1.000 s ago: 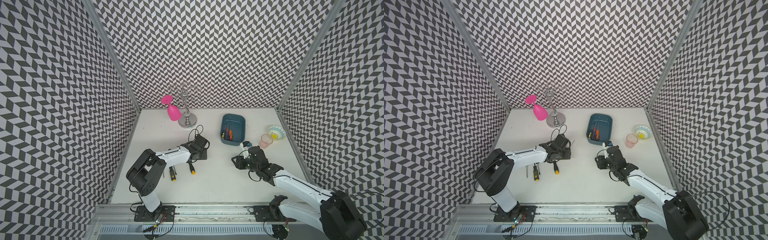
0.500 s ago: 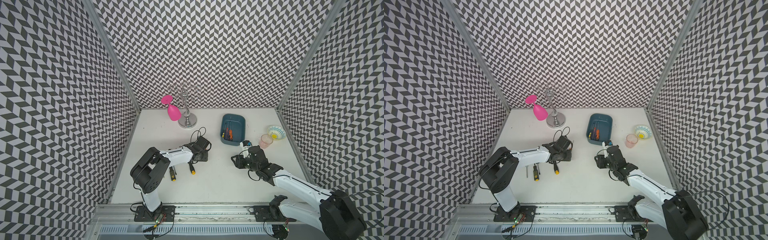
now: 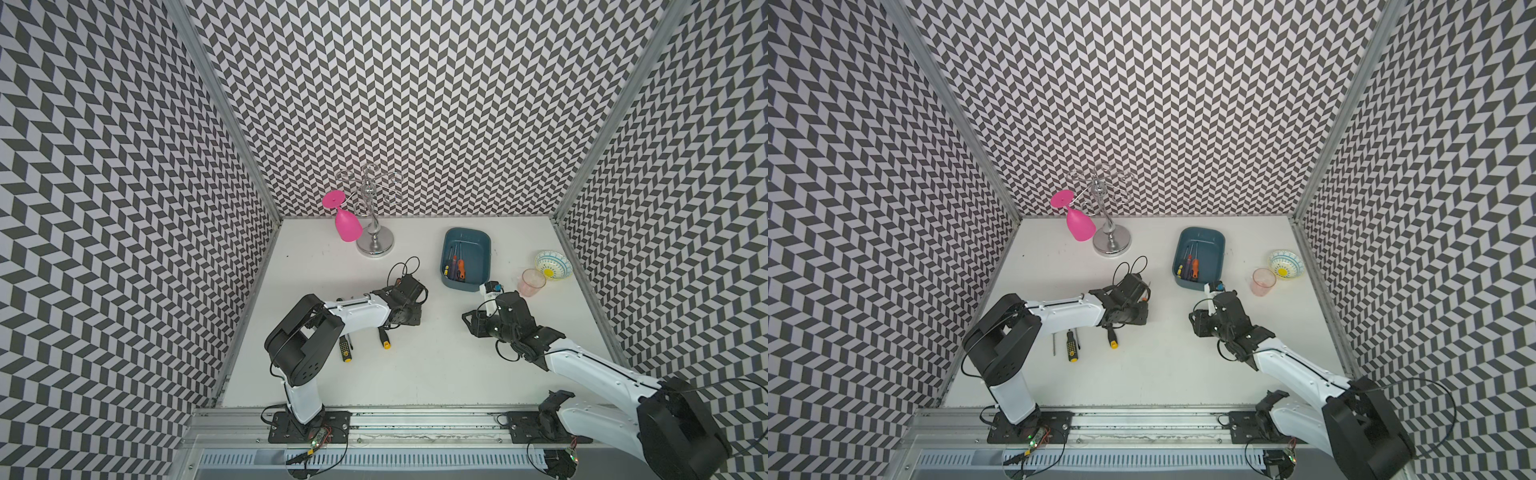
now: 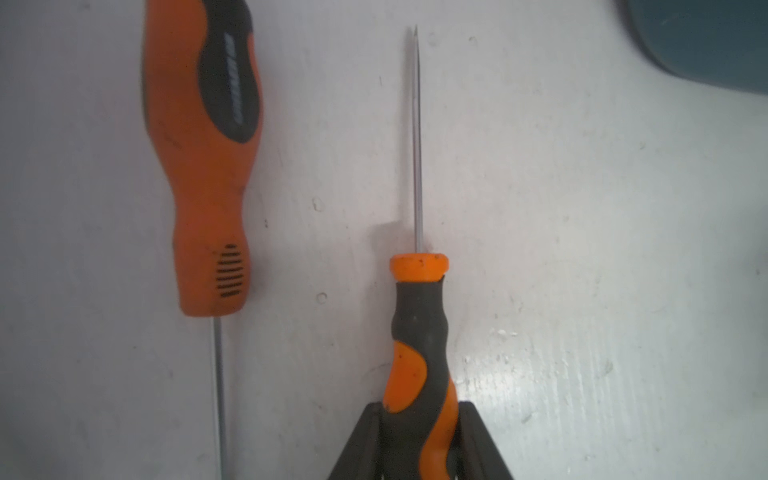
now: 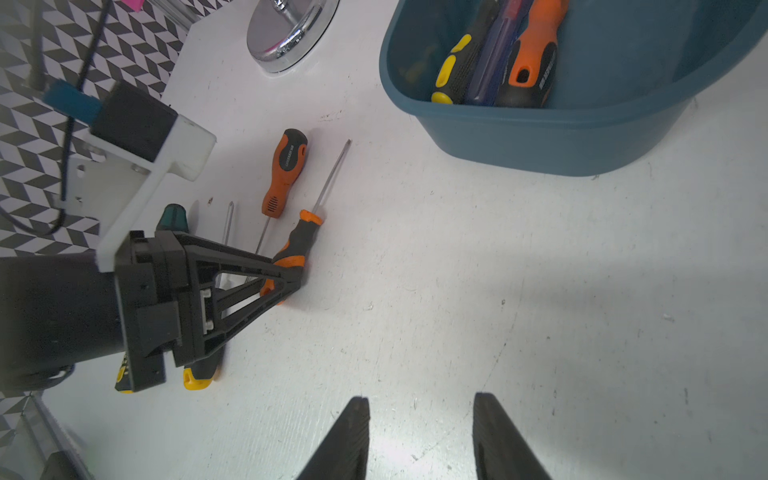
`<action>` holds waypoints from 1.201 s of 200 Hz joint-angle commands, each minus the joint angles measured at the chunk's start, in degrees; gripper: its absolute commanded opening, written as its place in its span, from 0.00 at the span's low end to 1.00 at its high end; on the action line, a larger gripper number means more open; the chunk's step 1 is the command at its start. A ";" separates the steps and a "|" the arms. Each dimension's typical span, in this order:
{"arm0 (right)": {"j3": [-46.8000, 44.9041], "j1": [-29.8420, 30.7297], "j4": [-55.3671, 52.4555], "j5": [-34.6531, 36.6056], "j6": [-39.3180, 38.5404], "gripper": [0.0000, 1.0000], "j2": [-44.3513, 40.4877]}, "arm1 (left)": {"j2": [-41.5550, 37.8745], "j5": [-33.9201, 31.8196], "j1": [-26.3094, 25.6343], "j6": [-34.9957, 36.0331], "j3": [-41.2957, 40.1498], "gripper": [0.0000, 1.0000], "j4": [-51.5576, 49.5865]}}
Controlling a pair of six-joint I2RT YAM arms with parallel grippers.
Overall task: Put the screwdriver on the desktop into the storage box
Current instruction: Pick up the screwdriver from the center of the board.
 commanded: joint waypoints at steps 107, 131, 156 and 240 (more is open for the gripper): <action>0.61 0.44 11.36 -20.49 1.71 0.52 -4.59 | -25.00 9.65 -0.63 -1.88 -15.33 0.03 15.61; 0.74 0.39 16.30 -27.16 3.67 0.54 -4.59 | -29.70 11.51 -1.15 -3.70 -19.96 0.01 21.21; 0.91 0.71 20.72 -31.39 5.85 0.54 -3.97 | -33.68 12.01 -2.40 -4.81 -23.85 0.01 26.07; 4.13 4.71 27.69 -35.94 8.94 0.54 0.52 | -39.28 12.34 -7.24 -5.17 -29.18 0.00 36.25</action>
